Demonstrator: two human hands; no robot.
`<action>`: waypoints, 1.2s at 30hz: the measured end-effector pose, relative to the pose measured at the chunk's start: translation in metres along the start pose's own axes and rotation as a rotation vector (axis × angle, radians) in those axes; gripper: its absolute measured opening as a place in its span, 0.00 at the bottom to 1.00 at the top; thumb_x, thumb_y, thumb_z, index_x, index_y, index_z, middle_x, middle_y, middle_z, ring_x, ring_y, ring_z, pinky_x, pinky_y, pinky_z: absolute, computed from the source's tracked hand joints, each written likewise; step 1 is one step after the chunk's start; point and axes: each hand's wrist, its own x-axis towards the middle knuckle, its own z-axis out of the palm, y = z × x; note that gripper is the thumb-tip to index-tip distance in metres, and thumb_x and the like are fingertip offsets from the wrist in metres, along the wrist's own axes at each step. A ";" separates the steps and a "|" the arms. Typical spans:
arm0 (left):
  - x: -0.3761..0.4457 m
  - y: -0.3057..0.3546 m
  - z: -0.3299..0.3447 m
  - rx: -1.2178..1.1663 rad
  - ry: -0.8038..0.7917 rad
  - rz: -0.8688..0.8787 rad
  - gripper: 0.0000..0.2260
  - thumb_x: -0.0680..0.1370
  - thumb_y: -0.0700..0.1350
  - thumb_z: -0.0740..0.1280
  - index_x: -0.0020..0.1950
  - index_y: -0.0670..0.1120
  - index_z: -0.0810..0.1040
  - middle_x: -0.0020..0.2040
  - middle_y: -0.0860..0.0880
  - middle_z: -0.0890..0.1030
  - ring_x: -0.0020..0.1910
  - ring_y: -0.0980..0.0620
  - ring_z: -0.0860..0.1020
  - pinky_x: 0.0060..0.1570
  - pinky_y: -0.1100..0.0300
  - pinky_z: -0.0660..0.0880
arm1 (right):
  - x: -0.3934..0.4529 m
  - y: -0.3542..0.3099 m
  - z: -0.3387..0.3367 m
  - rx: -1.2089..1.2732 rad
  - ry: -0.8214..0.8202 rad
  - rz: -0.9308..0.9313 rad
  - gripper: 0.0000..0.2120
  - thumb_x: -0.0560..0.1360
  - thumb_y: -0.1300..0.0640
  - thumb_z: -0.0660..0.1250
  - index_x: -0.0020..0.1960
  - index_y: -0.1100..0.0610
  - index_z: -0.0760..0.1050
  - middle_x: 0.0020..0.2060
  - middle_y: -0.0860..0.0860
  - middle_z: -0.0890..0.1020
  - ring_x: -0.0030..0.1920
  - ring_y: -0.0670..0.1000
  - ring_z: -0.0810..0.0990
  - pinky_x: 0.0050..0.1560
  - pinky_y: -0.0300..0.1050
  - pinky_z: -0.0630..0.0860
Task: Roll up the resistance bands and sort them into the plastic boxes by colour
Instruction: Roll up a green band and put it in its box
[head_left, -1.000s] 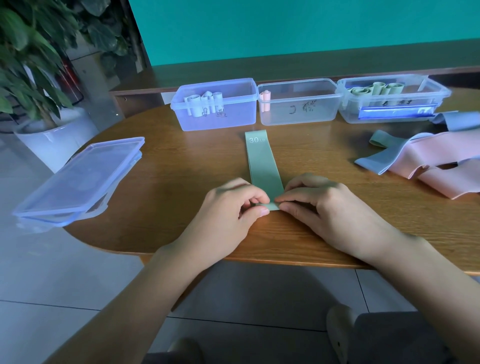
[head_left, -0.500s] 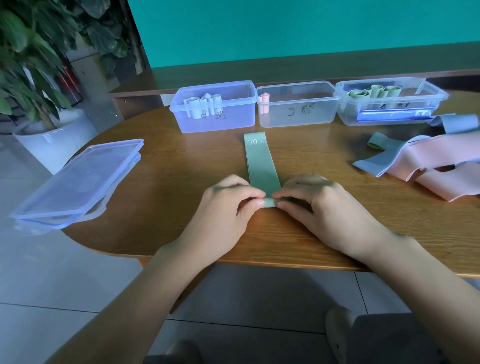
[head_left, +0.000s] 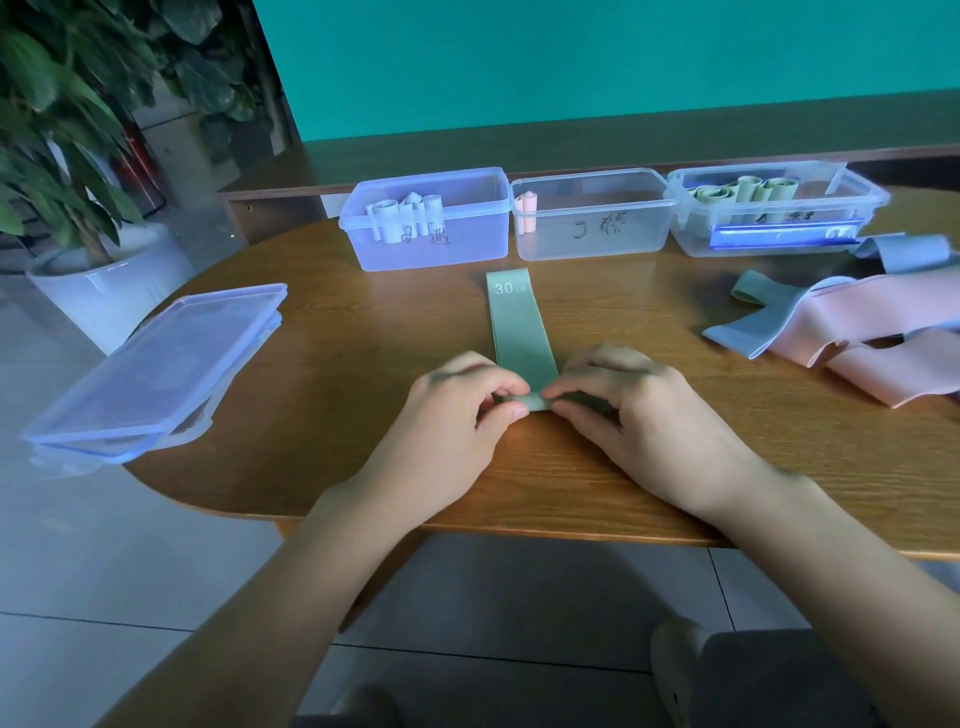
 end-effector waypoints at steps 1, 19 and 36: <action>0.000 0.000 0.001 0.008 -0.001 -0.004 0.09 0.80 0.48 0.69 0.59 0.49 0.83 0.52 0.60 0.76 0.44 0.67 0.75 0.45 0.80 0.69 | 0.000 0.001 0.000 0.003 -0.003 0.007 0.09 0.79 0.51 0.67 0.57 0.50 0.83 0.54 0.44 0.80 0.56 0.49 0.79 0.54 0.54 0.80; 0.007 -0.006 0.007 0.032 0.053 0.007 0.10 0.81 0.48 0.68 0.60 0.50 0.83 0.56 0.56 0.80 0.53 0.59 0.76 0.54 0.62 0.76 | 0.003 0.001 0.002 -0.030 0.012 0.022 0.13 0.81 0.49 0.64 0.62 0.50 0.81 0.56 0.45 0.80 0.55 0.52 0.76 0.56 0.52 0.78; 0.011 -0.008 0.009 0.060 0.045 0.011 0.12 0.82 0.48 0.66 0.64 0.50 0.80 0.61 0.56 0.79 0.61 0.57 0.73 0.60 0.61 0.73 | 0.006 0.003 0.004 -0.064 -0.106 0.087 0.20 0.81 0.42 0.57 0.68 0.46 0.76 0.63 0.43 0.77 0.60 0.50 0.74 0.63 0.54 0.75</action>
